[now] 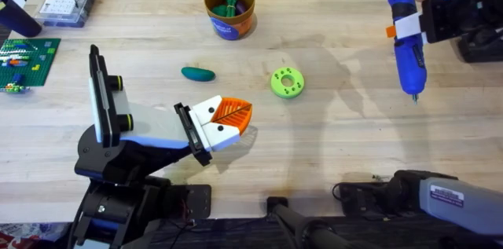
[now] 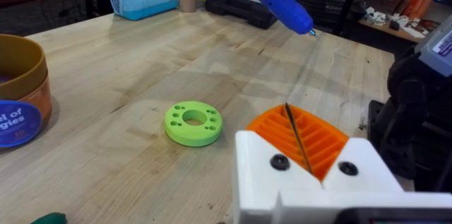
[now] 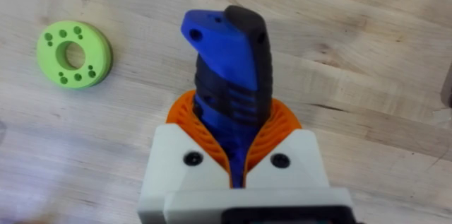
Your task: Pick up the gripper from the table and insert it into the empty holder that is missing its gripper. Then pick up a screw, insert it into the mounting hole, and use the screwdriver to tighten it. Finally, clean up the table by picking up the vegetable and placing it into the bucket.
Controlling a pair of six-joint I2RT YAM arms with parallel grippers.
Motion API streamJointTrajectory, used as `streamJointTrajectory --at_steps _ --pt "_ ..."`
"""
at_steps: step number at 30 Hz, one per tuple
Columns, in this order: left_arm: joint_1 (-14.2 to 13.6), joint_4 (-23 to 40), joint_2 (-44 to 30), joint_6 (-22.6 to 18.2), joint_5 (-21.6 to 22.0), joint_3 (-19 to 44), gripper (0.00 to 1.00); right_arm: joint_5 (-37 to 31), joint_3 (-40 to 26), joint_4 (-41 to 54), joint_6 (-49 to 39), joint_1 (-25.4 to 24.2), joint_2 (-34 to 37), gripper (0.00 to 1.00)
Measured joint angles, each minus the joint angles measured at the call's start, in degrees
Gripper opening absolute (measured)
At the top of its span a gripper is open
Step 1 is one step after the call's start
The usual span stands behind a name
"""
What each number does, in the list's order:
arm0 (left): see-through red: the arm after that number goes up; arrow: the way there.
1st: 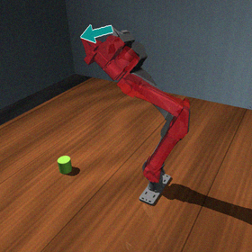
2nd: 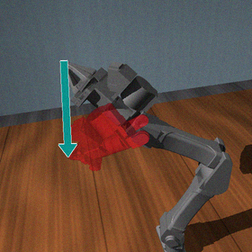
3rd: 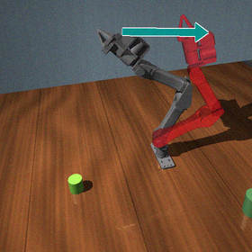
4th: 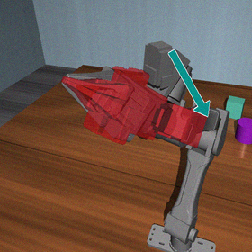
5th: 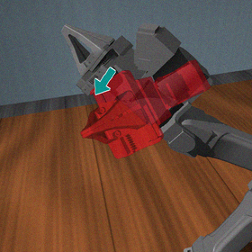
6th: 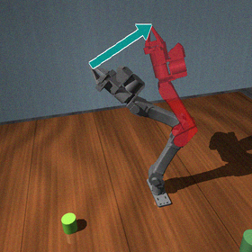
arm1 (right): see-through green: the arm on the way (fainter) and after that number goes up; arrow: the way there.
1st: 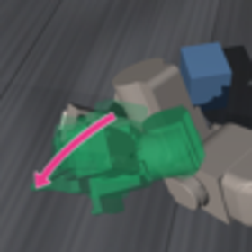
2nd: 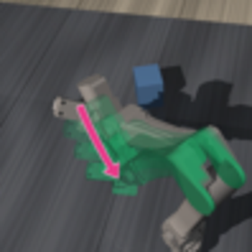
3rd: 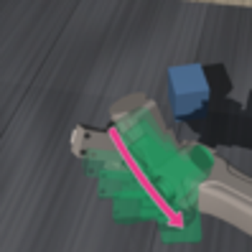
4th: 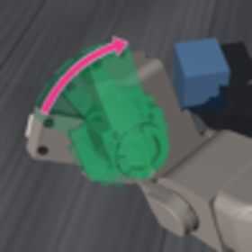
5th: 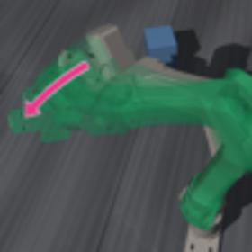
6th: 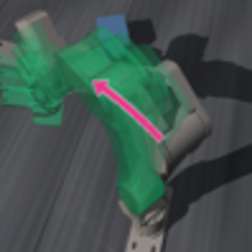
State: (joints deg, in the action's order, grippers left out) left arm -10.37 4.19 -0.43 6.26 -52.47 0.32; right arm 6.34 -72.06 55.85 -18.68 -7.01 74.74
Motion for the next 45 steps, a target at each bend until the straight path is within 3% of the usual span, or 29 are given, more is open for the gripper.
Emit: streamJointTrajectory --at_steps 7,14,20,25,33,45 --pt "0.0 0.1 0.0 0.1 0.0 0.0 0.016 0.1 0.2 0.0 0.2 0.5 -0.1 0.045" --pt "0.0 0.1 0.0 0.2 0.0 0.0 0.016 6.6 0.0 -1.3 0.2 3.6 -0.1 0.047" --pt "0.0 0.1 0.0 0.2 0.0 0.0 0.016 12.3 -6.9 -5.3 0.3 8.4 -0.1 0.045" --pt "0.0 0.1 0.0 0.2 0.0 0.0 0.016 19.9 -13.9 -15.1 1.3 12.5 -0.1 0.045" --pt "0.0 0.1 0.0 0.2 0.0 0.0 0.016 33.5 -15.1 -36.8 7.4 16.5 -0.1 0.046" --pt "0.0 0.1 0.0 0.2 0.0 0.0 0.016 41.9 -15.1 -54.6 12.8 24.8 -0.1 0.046"
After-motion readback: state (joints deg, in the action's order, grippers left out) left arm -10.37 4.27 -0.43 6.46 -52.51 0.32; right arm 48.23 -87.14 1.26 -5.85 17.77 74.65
